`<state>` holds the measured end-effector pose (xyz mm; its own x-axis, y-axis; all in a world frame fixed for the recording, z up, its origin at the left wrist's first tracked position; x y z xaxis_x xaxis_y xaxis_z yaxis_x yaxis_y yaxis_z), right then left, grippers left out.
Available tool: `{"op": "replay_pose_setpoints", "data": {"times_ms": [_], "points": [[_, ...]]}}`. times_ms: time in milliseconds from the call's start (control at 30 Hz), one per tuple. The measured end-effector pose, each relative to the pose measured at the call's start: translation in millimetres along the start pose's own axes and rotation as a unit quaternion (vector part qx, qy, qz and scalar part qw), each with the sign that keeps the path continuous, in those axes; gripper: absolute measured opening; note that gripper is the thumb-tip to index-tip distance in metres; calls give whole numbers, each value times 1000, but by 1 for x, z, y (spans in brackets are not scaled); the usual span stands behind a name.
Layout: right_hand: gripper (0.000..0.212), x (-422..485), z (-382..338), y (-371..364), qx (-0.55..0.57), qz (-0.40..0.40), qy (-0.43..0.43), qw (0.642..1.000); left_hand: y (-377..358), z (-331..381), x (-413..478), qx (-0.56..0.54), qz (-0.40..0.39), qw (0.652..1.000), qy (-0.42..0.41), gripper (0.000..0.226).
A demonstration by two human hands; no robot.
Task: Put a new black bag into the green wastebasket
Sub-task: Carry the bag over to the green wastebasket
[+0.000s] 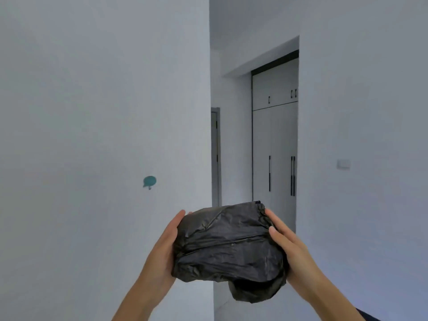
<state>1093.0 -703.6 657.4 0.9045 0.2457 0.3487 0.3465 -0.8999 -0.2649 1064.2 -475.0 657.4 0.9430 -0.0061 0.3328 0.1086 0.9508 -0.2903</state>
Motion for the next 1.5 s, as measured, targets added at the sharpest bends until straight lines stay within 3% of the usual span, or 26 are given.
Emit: {"op": "replay_pose_setpoints", "data": {"times_ms": [167,400,600,800,1100,1500], "points": [[50,85,17,109,4,50,10,999,-59,-88,122,-86,-36,994,63,36],[42,235,73,223,26,93,0,995,-56,-206,313,-69,-35,995,66,39],[54,392,77,309,-56,120,27,991,-73,-238,507,-34,-92,995,35,49],[57,525,88,406,-68,133,66,987,-111,-288,675,-31,-136,990,9,53],[60,734,125,549,-77,122,73,987,-148,-384,905,-46,-120,992,-7,51],[60,1006,197,696,-64,137,73,986,-142,-504,1204,-40,-123,991,-20,53]]}}
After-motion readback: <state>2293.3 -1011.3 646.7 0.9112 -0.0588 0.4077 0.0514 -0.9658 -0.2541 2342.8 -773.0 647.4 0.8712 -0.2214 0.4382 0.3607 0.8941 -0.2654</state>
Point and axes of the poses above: each hand's wrist, its own x-axis towards the middle knuckle, its own y-axis out of the back of the hand, z = x × y, the point moved 10 cm from there along x, towards the middle knuckle, and after that the axes turned 1 degree about x, right-handed, at the moved point
